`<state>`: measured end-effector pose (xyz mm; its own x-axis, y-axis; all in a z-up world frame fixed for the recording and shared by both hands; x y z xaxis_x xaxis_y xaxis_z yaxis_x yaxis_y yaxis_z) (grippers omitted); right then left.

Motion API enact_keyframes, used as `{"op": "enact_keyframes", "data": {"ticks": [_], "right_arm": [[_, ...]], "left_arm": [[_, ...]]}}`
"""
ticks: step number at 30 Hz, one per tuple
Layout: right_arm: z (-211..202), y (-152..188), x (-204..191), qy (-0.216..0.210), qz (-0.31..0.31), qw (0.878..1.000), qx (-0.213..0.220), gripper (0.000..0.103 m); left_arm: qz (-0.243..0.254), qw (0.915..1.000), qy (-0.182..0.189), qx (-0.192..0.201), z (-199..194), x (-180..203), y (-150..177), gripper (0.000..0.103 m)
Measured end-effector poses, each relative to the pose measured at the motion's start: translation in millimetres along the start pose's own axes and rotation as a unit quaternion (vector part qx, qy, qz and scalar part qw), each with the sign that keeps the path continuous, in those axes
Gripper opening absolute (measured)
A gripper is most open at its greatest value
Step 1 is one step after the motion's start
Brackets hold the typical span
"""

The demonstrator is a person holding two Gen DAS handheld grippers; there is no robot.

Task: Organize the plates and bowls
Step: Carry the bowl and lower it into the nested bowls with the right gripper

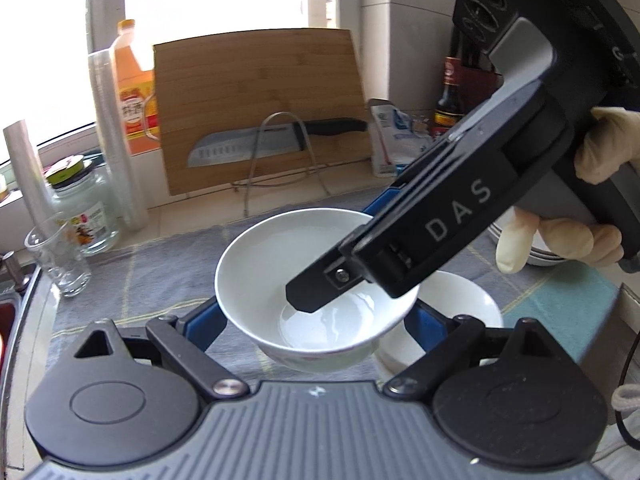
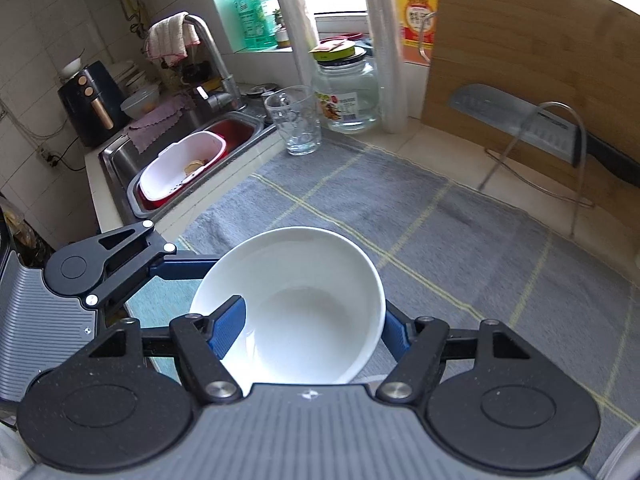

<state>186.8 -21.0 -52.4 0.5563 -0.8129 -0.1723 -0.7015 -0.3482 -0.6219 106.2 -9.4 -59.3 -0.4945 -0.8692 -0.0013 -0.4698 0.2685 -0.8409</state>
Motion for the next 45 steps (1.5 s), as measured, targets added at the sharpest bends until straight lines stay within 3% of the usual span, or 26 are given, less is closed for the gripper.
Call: {"op": "enact_keyframes", "data": {"ticks": [20, 45], "right_arm": [[-31.2, 60.2, 39.8, 0.037, 0.073, 0.997, -0.003, 0.076], [-20.4, 79.2, 50.9, 0.041, 0.103, 0.994, -0.002, 0.076]], "left_arm": [[0.031, 0.9965, 0.070, -0.033, 26.5, 56.6, 6.3, 0.094], [0.027, 0.9944, 0.084, -0.060, 41.5, 61.7, 15.1, 0.095]]}}
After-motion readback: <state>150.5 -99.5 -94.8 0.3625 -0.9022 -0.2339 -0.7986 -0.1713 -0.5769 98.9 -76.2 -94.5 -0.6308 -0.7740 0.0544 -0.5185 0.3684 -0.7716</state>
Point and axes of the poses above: each gripper's, at about its wrist camera, not at the fingertips, and z roughly the way its jaws point, x to its right, y to its underside, the point moved 6 cm from there along z, roughly the way its jaws point, and after that the axes turned 2 degrees about -z, right-handed, at the moved point
